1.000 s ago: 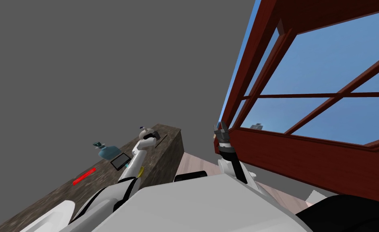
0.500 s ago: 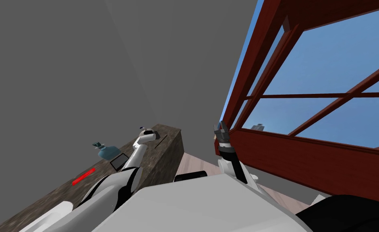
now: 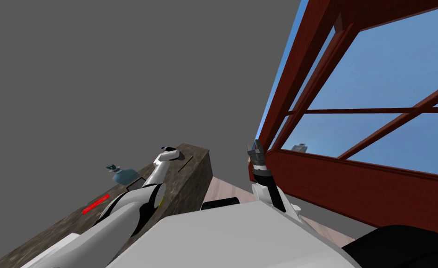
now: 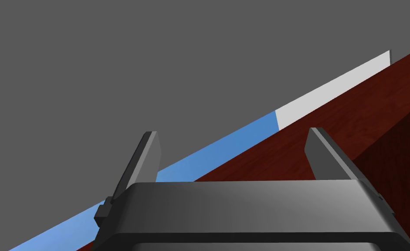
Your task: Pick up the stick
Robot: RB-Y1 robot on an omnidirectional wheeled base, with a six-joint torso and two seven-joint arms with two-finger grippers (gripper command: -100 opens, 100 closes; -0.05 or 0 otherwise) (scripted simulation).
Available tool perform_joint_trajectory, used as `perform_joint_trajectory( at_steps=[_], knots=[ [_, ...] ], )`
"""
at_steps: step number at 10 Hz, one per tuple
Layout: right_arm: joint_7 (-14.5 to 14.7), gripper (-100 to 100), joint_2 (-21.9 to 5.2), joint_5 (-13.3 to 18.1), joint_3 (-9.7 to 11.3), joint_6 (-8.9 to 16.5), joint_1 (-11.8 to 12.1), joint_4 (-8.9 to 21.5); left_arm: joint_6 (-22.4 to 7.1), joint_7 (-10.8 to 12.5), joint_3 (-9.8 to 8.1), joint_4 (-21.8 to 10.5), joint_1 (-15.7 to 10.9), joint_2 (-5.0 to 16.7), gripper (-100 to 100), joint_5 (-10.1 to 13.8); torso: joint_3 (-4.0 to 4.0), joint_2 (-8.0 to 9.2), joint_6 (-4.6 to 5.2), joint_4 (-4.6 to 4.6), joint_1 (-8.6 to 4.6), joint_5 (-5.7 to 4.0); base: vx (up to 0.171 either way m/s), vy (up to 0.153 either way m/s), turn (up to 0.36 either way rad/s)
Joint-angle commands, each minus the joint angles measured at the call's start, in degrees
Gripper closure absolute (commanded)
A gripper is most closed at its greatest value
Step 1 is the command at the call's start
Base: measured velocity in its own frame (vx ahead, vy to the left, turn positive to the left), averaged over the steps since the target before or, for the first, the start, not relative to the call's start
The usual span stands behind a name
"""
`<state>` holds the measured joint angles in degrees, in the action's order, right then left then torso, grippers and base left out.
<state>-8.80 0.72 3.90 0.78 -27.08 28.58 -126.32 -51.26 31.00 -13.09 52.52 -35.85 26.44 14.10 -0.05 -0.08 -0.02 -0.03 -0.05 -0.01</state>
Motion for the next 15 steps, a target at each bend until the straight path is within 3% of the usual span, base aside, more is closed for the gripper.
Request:
perform_joint_trajectory(
  at_steps=[1,4,5,8,9,10,11,14,15],
  knots=[
    [0.0,0,0.0,0.0,0.0,0.0,0.0,0.0,-2.3,0.7,-0.20,-2.6,-1.5,0.4,-100,0.4,0.00,0.00,0.00,0.00,0.00,0.00,0.020,-0.012,0.014],
    [0.0,0,0.0,0.0,0.0,0.0,0.0,0.0,-7.1,2.9,-0.89,-7.6,-6.3,1.7,-100,1.6,0.01,0.02,0.00,-0.01,0.02,0.01,0.019,-0.013,0.022],
    [0.0,0,0.0,0.0,0.0,0.0,0.0,0.0,-7.8,2.9,-0.89,-8.7,-6.3,1.7,-100,1.6,0.01,0.02,0.00,0.00,0.00,0.00,0.021,-0.013,0.014],
    [0.0,0,0.0,0.0,0.0,0.0,0.0,0.0,-12.6,4.9,-1.48,-13.8,-10.5,2.7,-100,2.7,0.01,0.04,0.00,-0.01,0.01,0.02,0.017,-0.014,0.021],
    [0.0,0,0.0,0.0,0.0,0.0,0.0,0.0,-12.9,4.9,-1.48,-14.4,-10.5,2.7,-100,2.7,0.01,0.03,0.00,0.00,-0.01,0.00,0.016,-0.017,0.011],
    [0.0,0,0.0,0.0,0.0,0.0,0.0,0.0,-15.1,5.8,-1.74,-16.7,-12.4,3.2,-100,3.2,0.02,0.04,0.00,-0.01,-0.01,0.01,0.021,-0.013,0.026],
    [0.0,0,0.0,0.0,0.0,0.0,0.0,0.0,-15.2,5.8,-1.74,-17.1,-12.4,3.2,-100,3.2,0.01,0.03,0.00,0.00,0.00,0.01,0.017,-0.011,0.010],
    [0.0,0,0.0,0.0,0.0,0.0,0.0,0.0,-19.3,7.4,-2.14,-21.7,-15.3,3.7,-100,4.1,0.02,0.05,0.00,0.00,0.01,0.02,0.014,-0.013,0.016],
    [0.0,0,0.0,0.0,0.0,0.0,0.0,0.0,-19.3,7.4,-2.14,-21.9,-15.3,3.7,-100,4.1,0.02,0.05,0.00,0.00,0.01,0.01,0.013,-0.012,0.009]
  ],
)
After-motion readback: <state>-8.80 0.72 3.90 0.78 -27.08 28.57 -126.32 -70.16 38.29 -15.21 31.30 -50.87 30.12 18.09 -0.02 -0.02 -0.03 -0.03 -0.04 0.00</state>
